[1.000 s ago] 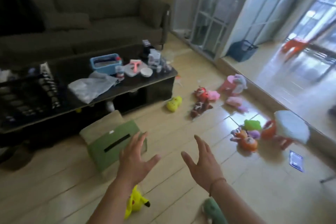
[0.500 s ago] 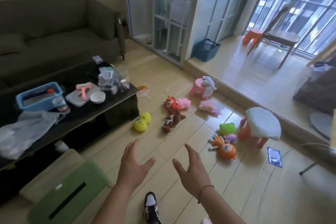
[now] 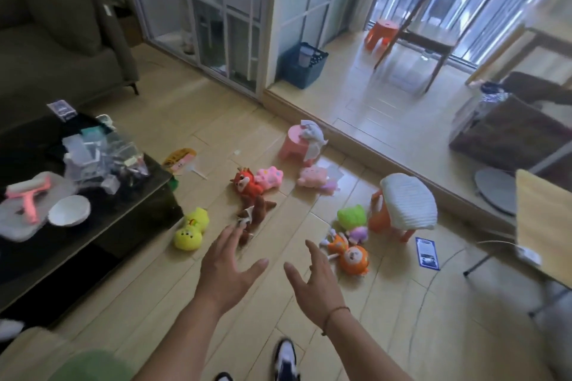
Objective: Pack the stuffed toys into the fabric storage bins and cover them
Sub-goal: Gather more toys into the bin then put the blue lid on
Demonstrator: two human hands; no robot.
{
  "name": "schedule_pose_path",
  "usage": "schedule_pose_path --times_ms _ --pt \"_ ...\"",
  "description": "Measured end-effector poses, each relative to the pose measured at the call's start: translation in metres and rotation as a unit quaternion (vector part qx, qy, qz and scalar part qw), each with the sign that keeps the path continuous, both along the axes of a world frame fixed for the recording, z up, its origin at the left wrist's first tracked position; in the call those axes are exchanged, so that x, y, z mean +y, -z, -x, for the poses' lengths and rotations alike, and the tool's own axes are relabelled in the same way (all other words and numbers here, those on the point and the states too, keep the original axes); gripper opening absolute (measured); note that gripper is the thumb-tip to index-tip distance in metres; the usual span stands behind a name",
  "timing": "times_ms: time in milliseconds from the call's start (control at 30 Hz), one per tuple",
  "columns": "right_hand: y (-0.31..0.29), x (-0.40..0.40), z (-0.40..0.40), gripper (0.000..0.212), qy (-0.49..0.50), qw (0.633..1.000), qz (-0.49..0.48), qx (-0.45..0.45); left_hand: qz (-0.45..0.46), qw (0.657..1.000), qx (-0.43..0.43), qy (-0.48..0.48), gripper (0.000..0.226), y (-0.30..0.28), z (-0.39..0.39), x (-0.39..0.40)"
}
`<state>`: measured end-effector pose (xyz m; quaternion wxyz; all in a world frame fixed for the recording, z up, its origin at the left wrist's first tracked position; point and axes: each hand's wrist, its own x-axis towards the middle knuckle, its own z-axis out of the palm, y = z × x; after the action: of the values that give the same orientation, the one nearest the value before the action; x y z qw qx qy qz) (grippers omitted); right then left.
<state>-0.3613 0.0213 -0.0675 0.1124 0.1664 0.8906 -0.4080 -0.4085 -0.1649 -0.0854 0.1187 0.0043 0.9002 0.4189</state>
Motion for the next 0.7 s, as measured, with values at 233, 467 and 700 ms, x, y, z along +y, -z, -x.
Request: schedule_pose_path --times_ms 233,467,700 --pt "0.022 0.074 0.05 0.074 0.068 0.997 0.025 -0.025 0.036 0.998 -0.015 0.055 0.1 0.003 0.055 0.075" --pt "0.034 0.157 0.098 0.075 0.095 0.994 0.037 -0.044 0.052 0.995 -0.048 0.075 0.106 0.008 0.117 0.16" --pt "0.062 0.242 0.149 0.052 0.14 0.987 0.026 -0.07 0.079 0.985 -0.087 0.127 0.106 0.035 0.175 0.238"
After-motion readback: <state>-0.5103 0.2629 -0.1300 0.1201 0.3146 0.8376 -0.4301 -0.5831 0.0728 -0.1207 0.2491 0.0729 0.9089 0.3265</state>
